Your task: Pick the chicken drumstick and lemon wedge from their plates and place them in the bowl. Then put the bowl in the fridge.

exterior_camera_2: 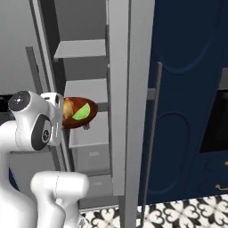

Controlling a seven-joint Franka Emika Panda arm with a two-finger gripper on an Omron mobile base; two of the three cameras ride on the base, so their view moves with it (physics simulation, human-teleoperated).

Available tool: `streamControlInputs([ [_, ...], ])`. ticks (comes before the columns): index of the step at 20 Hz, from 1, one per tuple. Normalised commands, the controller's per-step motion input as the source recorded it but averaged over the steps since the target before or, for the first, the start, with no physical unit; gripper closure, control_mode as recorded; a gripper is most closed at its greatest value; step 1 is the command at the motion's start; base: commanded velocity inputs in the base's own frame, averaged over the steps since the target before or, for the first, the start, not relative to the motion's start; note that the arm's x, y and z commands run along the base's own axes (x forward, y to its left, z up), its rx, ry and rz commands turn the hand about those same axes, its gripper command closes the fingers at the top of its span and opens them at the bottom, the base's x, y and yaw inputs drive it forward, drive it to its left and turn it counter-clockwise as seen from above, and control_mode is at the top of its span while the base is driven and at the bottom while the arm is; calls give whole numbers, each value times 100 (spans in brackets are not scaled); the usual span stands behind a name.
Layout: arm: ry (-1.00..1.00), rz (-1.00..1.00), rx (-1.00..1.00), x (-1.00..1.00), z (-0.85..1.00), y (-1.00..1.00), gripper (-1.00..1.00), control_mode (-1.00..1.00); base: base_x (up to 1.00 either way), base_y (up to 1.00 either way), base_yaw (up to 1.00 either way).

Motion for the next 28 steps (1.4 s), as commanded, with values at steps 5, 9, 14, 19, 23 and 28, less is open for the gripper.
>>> streamControlInputs([
  [5, 0, 0, 0, 0, 0, 0, 100, 100, 53, -6, 0],
  [9, 0, 0, 0, 0, 0, 0, 100, 100, 17, -40, 3],
  [14, 0, 0, 0, 0, 0, 0, 100, 100, 30, -14, 4],
  [19, 0, 0, 0, 0, 0, 0, 100, 100, 39, 0, 2],
  [23, 0, 0, 0, 0, 0, 0, 100, 100, 39, -4, 4],
  [28, 0, 0, 0, 0, 0, 0, 100, 100, 39, 0, 2],
])
